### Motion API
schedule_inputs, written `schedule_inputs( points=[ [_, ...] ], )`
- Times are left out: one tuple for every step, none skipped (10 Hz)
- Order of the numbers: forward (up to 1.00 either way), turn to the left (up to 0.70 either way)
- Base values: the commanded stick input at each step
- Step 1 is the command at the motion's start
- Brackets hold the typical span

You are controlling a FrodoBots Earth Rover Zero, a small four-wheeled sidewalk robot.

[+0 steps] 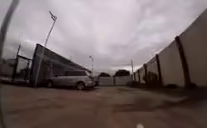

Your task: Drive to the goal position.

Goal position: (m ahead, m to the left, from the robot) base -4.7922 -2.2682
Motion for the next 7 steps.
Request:
schedule_inputs(
  points=[
    [1.0, 0.0],
    [1.0, 0.0],
    [1.0, 0.0],
    [1.0, 0.0],
    [1.0, 0.0],
    [1.0, 0.0],
    [1.0, 0.0]
  ],
)
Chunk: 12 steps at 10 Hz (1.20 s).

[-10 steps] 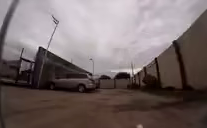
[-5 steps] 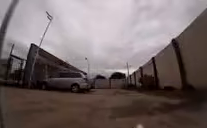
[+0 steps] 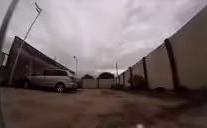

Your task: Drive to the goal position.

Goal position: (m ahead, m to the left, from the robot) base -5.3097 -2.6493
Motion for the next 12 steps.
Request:
schedule_inputs(
  points=[
    [1.0, 0.0],
    [1.0, 0.0],
    [1.0, 0.0],
    [1.0, 0.0],
    [1.0, 0.0],
    [1.0, 0.0],
    [1.0, 0.0],
    [1.0, 0.0],
    [1.0, 0.0],
    [1.0, 0.0],
    [1.0, 0.0],
    [1.0, 0.0]
  ],
)
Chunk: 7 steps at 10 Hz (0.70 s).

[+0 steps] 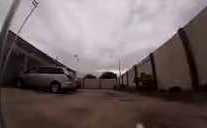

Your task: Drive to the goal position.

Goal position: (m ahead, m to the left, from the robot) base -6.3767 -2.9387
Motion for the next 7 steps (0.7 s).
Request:
schedule_inputs(
  points=[
    [1.0, 0.0],
    [1.0, 0.0],
    [1.0, 0.0],
    [1.0, 0.0],
    [1.0, 0.0],
    [1.0, 0.0],
    [1.0, 0.0]
  ],
)
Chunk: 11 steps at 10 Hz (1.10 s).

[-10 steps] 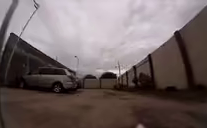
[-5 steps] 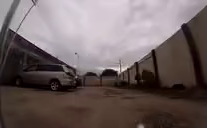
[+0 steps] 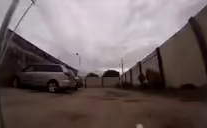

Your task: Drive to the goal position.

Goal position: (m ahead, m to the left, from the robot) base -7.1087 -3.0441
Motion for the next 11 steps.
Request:
schedule_inputs(
  points=[
    [1.0, 0.0],
    [1.0, 0.0],
    [1.0, 0.0],
    [1.0, 0.0],
    [1.0, 0.0],
    [1.0, 0.0],
    [1.0, 0.0],
    [1.0, 0.0],
    [1.0, 0.0],
    [1.0, 0.0],
    [1.0, 0.0]
  ],
)
